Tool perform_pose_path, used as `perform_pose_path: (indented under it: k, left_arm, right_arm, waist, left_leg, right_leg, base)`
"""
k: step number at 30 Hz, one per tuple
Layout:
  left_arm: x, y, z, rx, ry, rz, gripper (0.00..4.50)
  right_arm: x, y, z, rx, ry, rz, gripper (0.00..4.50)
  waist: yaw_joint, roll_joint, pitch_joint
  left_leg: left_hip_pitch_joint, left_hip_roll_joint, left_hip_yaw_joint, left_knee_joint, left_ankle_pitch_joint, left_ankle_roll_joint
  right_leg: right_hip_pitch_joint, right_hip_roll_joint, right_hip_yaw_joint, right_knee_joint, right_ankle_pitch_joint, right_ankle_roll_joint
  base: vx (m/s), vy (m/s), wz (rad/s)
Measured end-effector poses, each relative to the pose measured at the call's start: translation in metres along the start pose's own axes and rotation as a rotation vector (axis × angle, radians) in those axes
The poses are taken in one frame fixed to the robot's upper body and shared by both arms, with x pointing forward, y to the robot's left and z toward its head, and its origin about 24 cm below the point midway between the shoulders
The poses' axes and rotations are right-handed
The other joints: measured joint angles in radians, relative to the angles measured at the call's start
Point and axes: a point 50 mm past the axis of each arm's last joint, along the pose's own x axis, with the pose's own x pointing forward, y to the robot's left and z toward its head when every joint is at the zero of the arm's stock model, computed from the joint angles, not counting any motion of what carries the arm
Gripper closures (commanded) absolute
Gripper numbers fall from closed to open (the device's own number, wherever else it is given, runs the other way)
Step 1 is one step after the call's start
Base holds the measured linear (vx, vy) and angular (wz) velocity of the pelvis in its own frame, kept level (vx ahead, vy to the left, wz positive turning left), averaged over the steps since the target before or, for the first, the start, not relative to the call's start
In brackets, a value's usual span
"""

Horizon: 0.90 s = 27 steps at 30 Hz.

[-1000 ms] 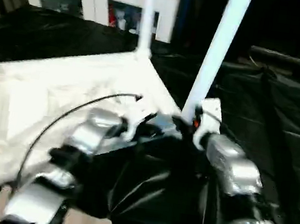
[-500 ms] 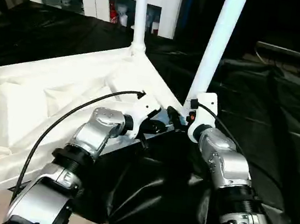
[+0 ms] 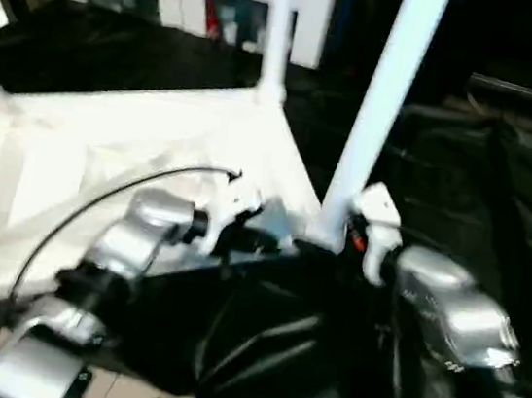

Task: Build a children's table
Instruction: Rotate leg to tighten

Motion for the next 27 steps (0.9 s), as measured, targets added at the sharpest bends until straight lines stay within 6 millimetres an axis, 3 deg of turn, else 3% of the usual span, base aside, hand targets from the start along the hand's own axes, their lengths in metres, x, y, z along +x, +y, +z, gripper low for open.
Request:
perform_pose_path:
  k: [16, 20, 26, 27]
  left_arm:
    - [-0.004, -0.002, -0.001, -0.001, 0.008, -0.031, 4.50]
    - [0.005, 0.009, 0.002, -0.044, -0.008, 0.121, 4.50]
    - [0.035, 0.021, 0.017, -0.107, -0.032, 0.301, 4.50]
    - [0.037, 0.021, 0.018, -0.111, -0.034, 0.311, 4.50]
  right_arm:
    - [0.003, 0.006, 0.000, 0.042, -0.025, 0.016, 1.43]
    - [0.024, -0.004, 0.001, 0.120, -0.076, -0.207, 1.76]
    - [0.046, -0.022, 0.010, 0.287, -0.117, -0.555, 1.81]
    - [0.047, -0.023, 0.010, 0.297, -0.120, -0.576, 1.47]
  waist:
    - [0.006, -0.005, 0.003]
    - [-0.006, -0.007, 0.004]
    - [-0.015, -0.007, 0.004]
    - [-0.015, -0.007, 0.004]
  left_leg:
    - [0.001, 0.000, 0.003, 0.003, 0.000, 0.000]
    - [0.005, -0.002, 0.006, 0.005, 0.001, -0.002]
    - [0.006, -0.003, 0.006, 0.006, 0.002, -0.003]
    - [0.007, -0.003, 0.006, 0.006, 0.002, -0.003]
  right_leg:
    - [0.000, 0.000, 0.005, 0.005, 0.000, 0.000]
    - [-0.002, 0.000, 0.012, 0.012, -0.004, 0.006]
    - [-0.002, 0.001, 0.016, 0.013, -0.004, 0.007]
    - [-0.002, 0.001, 0.016, 0.013, -0.004, 0.007]
  base:
    - [0.000, 0.000, 0.00]
    - [0.000, 0.000, 0.00]
    - [0.000, 0.000, 0.00]
    - [0.000, 0.000, 0.00]
